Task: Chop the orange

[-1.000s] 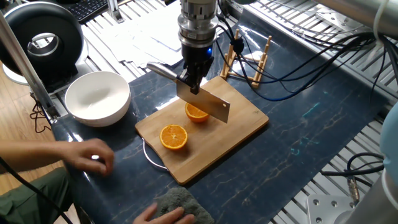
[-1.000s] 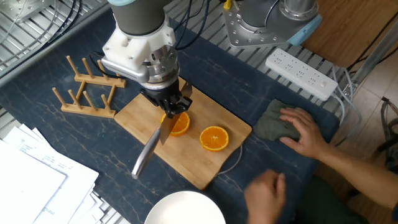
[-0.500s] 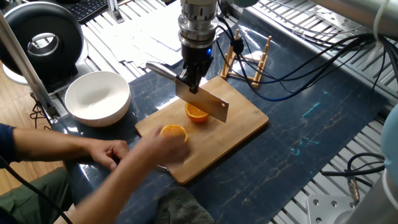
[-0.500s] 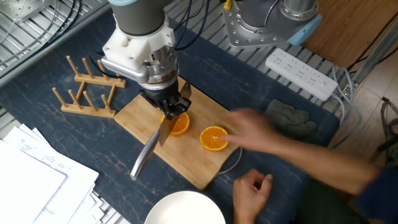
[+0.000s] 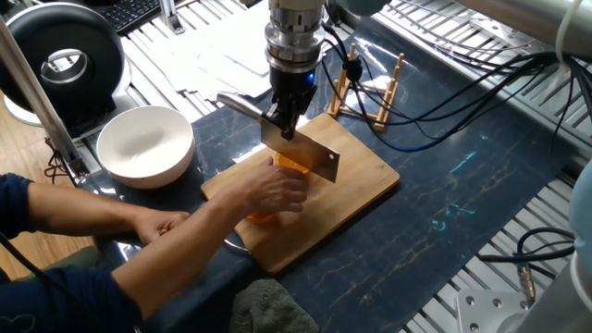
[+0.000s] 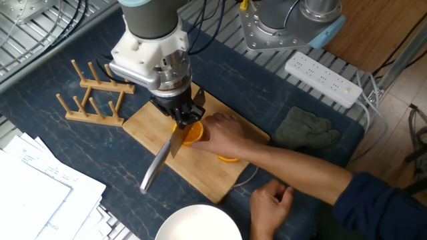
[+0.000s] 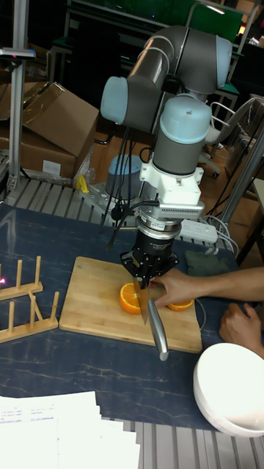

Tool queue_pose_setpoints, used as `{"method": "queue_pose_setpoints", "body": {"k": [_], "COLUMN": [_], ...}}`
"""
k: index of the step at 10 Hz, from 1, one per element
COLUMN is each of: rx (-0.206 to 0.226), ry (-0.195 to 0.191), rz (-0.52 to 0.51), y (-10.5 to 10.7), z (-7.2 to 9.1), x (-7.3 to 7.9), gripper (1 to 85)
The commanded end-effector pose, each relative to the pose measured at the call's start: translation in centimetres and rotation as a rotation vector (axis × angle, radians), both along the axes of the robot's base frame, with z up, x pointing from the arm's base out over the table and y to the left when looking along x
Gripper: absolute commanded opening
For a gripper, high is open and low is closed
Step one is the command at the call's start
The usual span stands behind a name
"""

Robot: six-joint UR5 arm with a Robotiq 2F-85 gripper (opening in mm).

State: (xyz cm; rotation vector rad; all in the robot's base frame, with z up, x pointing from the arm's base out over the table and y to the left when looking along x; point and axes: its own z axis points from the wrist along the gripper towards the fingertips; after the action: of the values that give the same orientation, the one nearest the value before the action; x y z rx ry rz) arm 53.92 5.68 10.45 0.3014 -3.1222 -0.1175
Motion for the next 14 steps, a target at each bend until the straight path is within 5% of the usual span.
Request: {"method": "queue_pose_setpoints", "body": {"k": [1,3,7,14], "rx": [0.023,0.009,-0.034,-0.040], "ry": [-0.017,-0.026,-0.103,-0.140], "rz": [0.001,0.014,-0.103,-0.136], "y": [-0.2,-1.1,-1.1,-0.9], "z": [-0.3,-0.2,-0.9,-0.9], "x": [0.5,1.0,2.3,2.7], "gripper": [1.3,1.3,1.3,1.3]}}
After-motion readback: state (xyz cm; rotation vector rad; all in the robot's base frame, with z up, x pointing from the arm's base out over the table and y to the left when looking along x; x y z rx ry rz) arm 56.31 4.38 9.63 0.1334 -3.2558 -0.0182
